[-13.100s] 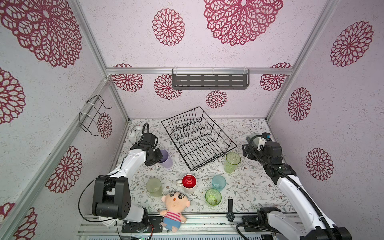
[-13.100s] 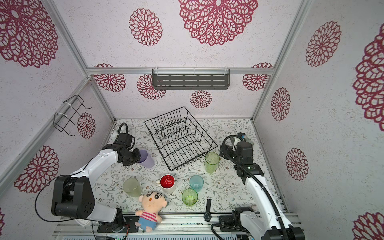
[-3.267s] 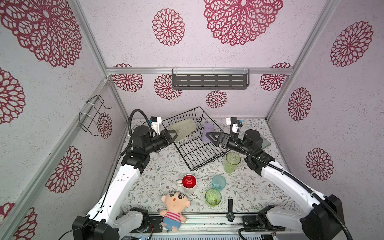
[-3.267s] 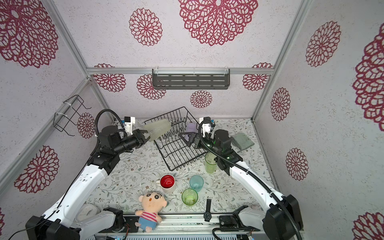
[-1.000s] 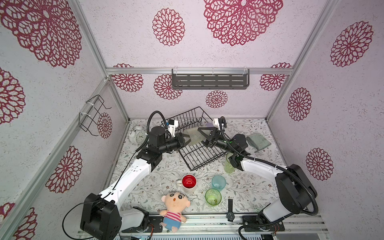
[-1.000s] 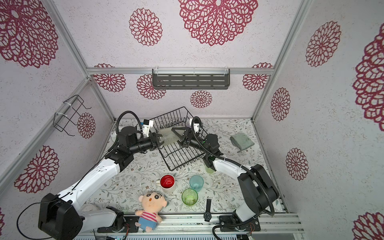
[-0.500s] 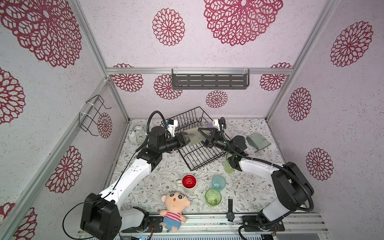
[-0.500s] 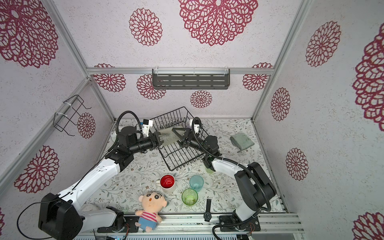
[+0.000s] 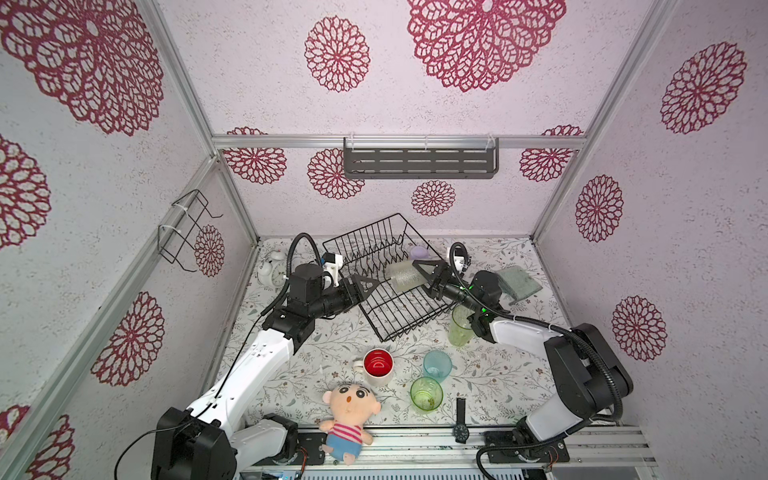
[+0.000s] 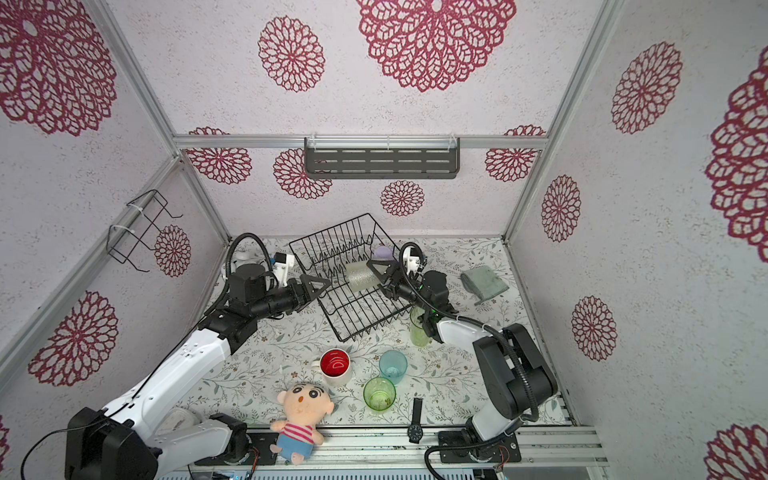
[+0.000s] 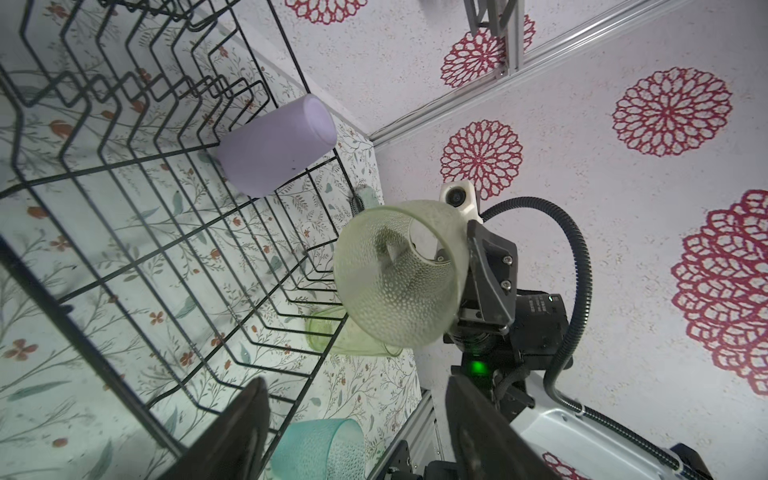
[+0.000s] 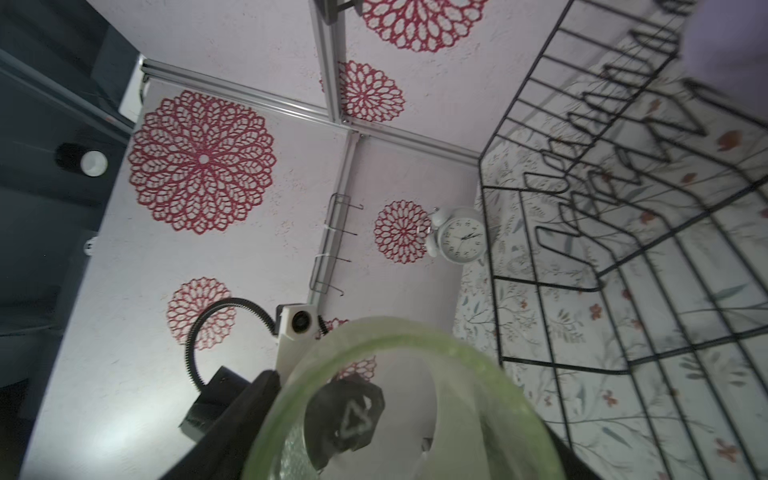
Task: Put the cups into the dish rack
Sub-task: 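Lower the pale green cup into the rack with the right gripper while the left withdraws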
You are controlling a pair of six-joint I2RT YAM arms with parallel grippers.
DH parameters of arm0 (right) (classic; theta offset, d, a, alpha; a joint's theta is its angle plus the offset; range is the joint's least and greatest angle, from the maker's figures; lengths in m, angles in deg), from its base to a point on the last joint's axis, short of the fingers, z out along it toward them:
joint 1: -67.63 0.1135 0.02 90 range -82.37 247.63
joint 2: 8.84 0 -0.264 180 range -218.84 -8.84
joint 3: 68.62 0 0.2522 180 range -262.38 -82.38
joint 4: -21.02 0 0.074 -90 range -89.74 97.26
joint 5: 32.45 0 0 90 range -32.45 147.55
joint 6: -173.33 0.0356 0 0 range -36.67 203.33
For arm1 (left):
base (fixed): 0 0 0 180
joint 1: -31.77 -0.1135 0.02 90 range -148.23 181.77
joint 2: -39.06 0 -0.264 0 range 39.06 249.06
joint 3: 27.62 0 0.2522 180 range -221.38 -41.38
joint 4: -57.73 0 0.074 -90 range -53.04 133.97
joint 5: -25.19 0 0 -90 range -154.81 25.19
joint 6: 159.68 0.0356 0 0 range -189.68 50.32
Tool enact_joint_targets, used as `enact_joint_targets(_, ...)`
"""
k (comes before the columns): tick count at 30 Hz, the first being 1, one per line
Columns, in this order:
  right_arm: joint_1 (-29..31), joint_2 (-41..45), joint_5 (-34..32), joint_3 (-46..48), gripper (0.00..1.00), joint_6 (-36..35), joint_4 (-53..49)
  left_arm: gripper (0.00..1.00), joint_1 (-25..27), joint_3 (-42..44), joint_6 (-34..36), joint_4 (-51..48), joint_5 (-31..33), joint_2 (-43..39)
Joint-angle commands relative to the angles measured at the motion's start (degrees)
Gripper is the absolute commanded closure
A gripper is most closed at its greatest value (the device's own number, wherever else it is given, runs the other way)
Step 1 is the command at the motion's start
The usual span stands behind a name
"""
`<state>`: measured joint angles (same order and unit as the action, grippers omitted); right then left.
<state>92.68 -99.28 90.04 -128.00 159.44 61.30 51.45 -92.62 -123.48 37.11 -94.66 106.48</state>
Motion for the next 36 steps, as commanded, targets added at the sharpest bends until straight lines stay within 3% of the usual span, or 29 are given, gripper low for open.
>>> enact_joint_targets(1, -0.65, 6.39, -4.21, -3.9, 0.4, -18.15, -19.89, 0.28, -0.8, 0.18, 2.78, -3.98, 1.42, -2.73)
enact_joint_targets(5, -0.31, 10.6, -14.59, -9.71, 0.39, -35.48, -42.66, 0.27, -1.07, 0.0, 6.35, -9.97, 3.64, -5.14)
enact_joint_targets(11, -0.17, 11.56, -26.23, -15.25, 0.39, -48.5, -57.41, 0.27, -1.23, 0.05, 9.37, -15.38, 7.79, -7.94)
enact_joint_targets(18, 0.13, 6.92, -33.76, -21.34, 0.39, -56.58, -63.15, 0.27, -1.24, 0.96, 9.61, -16.7, 9.19, -8.89)
enact_joint_targets(26, 1.48, -1.02, -39.34, -26.3, 0.4, -63.65, -65.05, 0.26, -1.25, 0.17, 12.91, -25.01, 12.38, -9.27)
enact_joint_targets(36, 3.68, -9.91, -40.13, -31.94, 0.4, -68.88, -65.74, 0.26, -1.31, 0.21, 12.71, -24.39, 13.43, -9.53)
